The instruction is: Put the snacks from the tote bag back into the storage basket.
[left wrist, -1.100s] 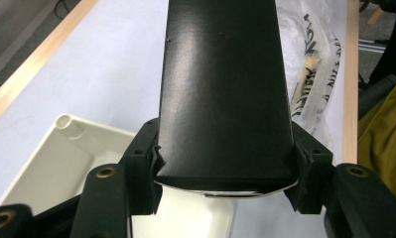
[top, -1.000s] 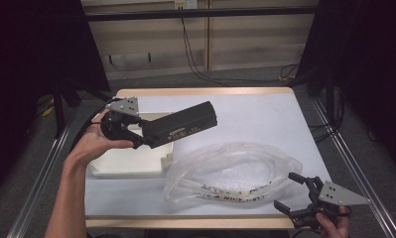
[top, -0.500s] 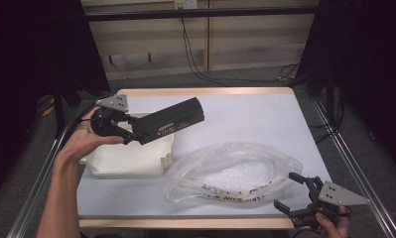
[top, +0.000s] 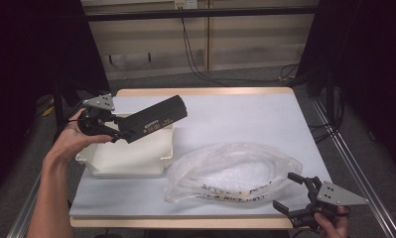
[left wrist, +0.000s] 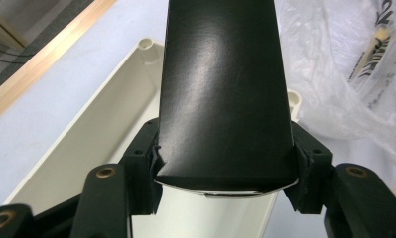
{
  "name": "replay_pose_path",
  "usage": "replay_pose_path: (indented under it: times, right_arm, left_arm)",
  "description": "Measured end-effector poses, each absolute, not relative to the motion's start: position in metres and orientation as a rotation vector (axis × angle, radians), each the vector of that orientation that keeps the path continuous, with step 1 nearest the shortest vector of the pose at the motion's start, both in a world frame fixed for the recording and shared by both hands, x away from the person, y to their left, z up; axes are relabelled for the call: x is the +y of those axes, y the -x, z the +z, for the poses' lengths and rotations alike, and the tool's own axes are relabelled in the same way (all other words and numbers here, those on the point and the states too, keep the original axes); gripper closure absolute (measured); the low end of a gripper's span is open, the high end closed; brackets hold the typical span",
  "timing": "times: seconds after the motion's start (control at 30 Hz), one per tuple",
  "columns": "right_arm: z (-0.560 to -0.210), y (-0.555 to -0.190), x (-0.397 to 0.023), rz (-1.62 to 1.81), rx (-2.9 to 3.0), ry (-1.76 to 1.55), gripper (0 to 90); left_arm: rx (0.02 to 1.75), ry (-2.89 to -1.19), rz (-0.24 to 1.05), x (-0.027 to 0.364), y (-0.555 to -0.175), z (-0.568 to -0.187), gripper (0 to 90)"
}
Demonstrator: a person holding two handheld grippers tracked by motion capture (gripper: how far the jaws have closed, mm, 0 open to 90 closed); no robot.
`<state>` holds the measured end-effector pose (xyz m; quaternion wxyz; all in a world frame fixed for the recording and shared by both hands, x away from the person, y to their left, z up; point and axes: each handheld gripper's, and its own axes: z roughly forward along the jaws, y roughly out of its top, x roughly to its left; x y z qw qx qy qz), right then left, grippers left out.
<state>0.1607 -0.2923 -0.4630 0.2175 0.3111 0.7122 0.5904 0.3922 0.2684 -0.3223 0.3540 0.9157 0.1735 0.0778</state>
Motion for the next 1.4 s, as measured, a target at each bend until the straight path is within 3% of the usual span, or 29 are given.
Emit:
replay_pose_path:
  times: [0.33, 1.4]
  right_arm:
    - [-0.463, -0.161, -0.292, 1.63, 1.979, -0.867, 0.0]
    - [-0.464, -0.161, -0.29, 1.633, 1.988, -0.857, 0.0]
  left_arm:
    - [0.465, -2.401, 0.238, 0.277, -0.401, -0.325, 42.9]
    - [0.6, -2.436, 0.156, 0.312, -0.423, -0.374, 42.9]
